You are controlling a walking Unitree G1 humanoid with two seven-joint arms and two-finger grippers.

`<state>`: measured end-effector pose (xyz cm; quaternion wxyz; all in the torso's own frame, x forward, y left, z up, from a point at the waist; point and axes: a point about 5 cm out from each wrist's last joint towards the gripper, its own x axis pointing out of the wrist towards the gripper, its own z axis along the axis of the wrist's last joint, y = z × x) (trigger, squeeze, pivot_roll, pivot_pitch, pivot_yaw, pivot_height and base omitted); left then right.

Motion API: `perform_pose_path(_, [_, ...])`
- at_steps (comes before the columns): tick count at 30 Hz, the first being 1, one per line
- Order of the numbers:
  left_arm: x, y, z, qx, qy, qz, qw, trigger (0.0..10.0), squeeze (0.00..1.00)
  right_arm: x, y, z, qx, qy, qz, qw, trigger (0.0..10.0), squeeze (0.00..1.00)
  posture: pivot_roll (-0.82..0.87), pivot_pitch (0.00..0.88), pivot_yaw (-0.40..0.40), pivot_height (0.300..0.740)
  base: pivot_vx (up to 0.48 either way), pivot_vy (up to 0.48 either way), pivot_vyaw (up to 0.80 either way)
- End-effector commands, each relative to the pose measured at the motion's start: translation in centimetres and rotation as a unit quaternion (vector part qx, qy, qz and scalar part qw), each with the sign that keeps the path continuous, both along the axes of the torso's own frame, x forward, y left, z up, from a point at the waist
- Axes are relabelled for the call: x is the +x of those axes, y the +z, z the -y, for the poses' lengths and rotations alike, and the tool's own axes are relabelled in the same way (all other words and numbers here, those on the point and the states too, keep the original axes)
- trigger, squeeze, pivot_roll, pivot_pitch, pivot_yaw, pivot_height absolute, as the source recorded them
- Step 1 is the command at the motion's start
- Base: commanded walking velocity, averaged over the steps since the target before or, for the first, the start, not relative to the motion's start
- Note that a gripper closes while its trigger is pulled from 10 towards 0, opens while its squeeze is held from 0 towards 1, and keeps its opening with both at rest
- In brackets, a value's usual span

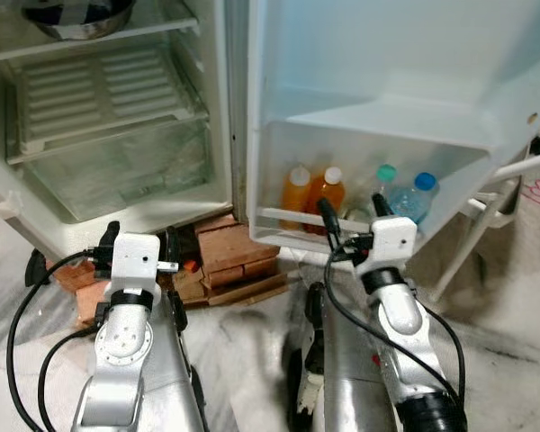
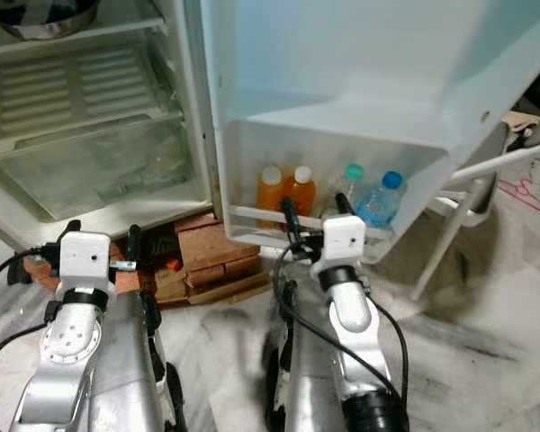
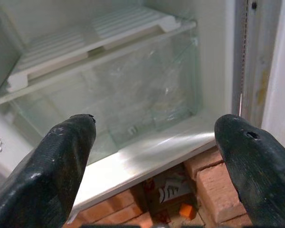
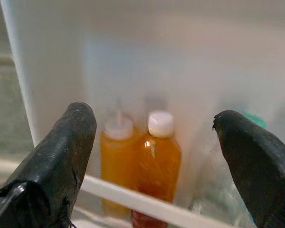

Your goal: Restocking fridge

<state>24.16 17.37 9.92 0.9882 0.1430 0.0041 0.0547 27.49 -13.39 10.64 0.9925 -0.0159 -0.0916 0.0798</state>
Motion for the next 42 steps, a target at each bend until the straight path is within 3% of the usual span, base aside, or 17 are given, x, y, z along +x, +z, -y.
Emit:
perform_pose_path(1, [-0.1,0.0,-0.1,0.005,0.002,0.002,1.0,10.0,0.0,-0.2,0.7,0.4,0.0,-0.01,-0.003,1.0,10.0,0.0,0.07,0.118,-0.034,0.53,0.0,0.0,0.0])
perform_pose_path(13, [-0.4,0.1,-0.1,0.008,0.006,0.0,1.0,10.0,0.0,0.3,1.2,1.3,0.0,-0.012,-0.022,1.0,10.0,0.0,0.08,0.142,-0.055,0.605,0.0,0.0,0.0])
perform_pose_path(23, [-0.7,-0.4,0.0,-0.009,0.013,-0.012,1.0,10.0,0.0,-0.2,-0.4,2.0,0.01,-0.02,-0.064,0.998,10.0,0.0,0.09,0.155,-0.075,0.67,0.0,0.0,0.0])
perform_pose_path(28, [-0.2,-0.1,0.8,-0.011,-0.001,-0.004,1.0,10.0,0.0,-0.2,-0.5,1.4,0.016,-0.024,-0.079,0.996,10.0,0.0,0.08,0.146,-0.074,0.7,0.0,0.0,0.0])
perform_pose_path(31, [-0.1,0.1,0.7,-0.012,0.0,-0.001,1.0,10.0,0.0,-0.2,-1.4,1.2,0.022,-0.024,-0.127,0.991,10.0,0.0,0.08,0.147,-0.069,0.7,0.0,0.0,0.0])
perform_pose_path(34, [-0.3,0.2,0.3,-0.008,0.013,0.002,1.0,10.0,0.0,-0.9,-2.0,2.0,0.054,-0.042,-0.157,0.985,10.0,0.0,0.08,0.157,-0.068,0.7,0.0,0.0,0.0])
perform_pose_path(37, [-0.5,0.5,0.1,-0.001,0.013,0.005,1.0,10.0,0.0,-2.0,-2.1,2.6,0.05,-0.04,-0.174,0.983,10.0,0.0,0.08,0.164,-0.069,0.7,0.0,0.0,0.0])
perform_pose_path(39, [-1.0,0.6,-0.6,0.005,0.018,0.005,1.0,10.0,0.0,-4.0,-2.0,4.0,0.033,-0.036,-0.175,0.983,10.0,0.0,0.08,0.163,-0.066,0.7,0.0,0.0,0.0])
perform_pose_path(42, [-1.4,0.4,-1.0,0.009,0.021,0.001,1.0,10.0,0.0,-5.0,-1.7,4.5,0.017,-0.028,-0.163,0.986,10.0,0.0,0.07,0.164,-0.063,0.705,0.0,0.0,0.0])
